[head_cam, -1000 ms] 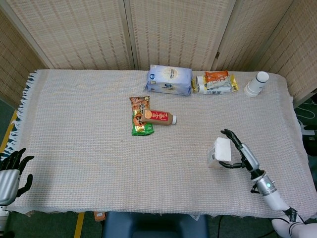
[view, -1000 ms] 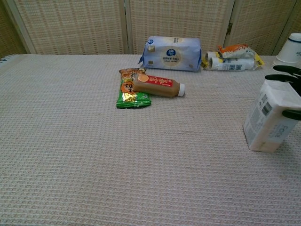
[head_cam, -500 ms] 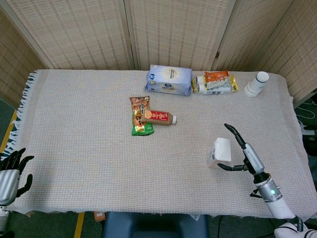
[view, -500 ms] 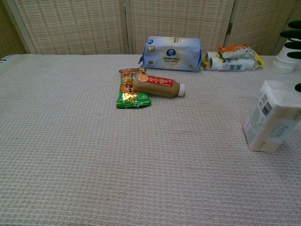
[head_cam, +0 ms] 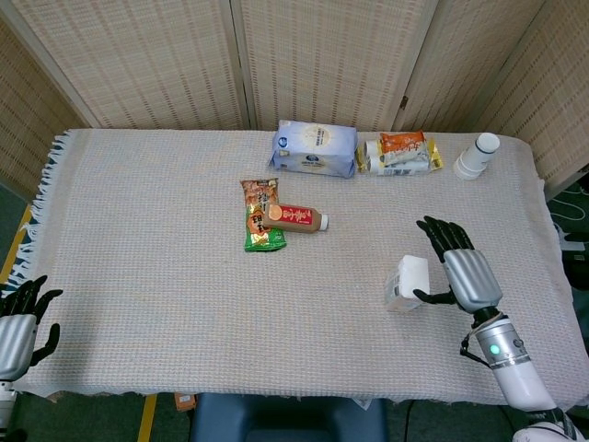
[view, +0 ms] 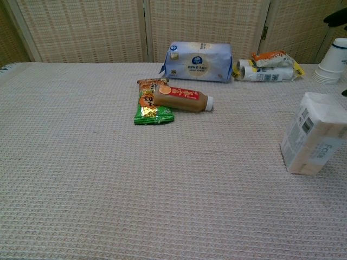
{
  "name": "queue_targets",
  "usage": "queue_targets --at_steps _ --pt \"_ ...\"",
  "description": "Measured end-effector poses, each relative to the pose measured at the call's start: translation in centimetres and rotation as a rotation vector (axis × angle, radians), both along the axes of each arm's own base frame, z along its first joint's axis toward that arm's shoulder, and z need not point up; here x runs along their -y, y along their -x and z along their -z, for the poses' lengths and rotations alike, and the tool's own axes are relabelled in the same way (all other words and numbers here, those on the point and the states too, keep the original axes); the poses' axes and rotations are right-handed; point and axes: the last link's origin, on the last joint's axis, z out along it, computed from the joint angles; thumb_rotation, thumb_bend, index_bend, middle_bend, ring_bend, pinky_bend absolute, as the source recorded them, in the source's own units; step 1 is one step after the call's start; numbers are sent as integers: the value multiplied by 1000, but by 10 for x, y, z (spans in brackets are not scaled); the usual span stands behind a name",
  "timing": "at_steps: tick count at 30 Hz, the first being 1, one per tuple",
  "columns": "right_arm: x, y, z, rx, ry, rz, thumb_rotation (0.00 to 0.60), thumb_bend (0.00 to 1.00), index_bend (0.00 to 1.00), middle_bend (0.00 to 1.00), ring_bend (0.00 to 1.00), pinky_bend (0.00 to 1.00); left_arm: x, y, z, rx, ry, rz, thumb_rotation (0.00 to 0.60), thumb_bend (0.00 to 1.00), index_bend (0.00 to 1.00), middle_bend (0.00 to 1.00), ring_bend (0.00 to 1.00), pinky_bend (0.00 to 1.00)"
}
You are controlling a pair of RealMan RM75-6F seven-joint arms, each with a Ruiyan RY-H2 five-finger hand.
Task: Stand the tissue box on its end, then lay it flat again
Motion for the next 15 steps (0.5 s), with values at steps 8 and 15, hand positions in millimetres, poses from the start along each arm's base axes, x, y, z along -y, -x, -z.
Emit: queue_targets --at_steps 8,15 --pt "7 -21 -3 -209 -162 174 600 82 0 1 0 0 0 0 0 -2 0 -1 600 498 223 0 0 120" --pt "20 -28 -5 -215 -269 212 600 76 0 1 0 0 -1 0 1 -3 3 -4 600 497 223 0 0 120"
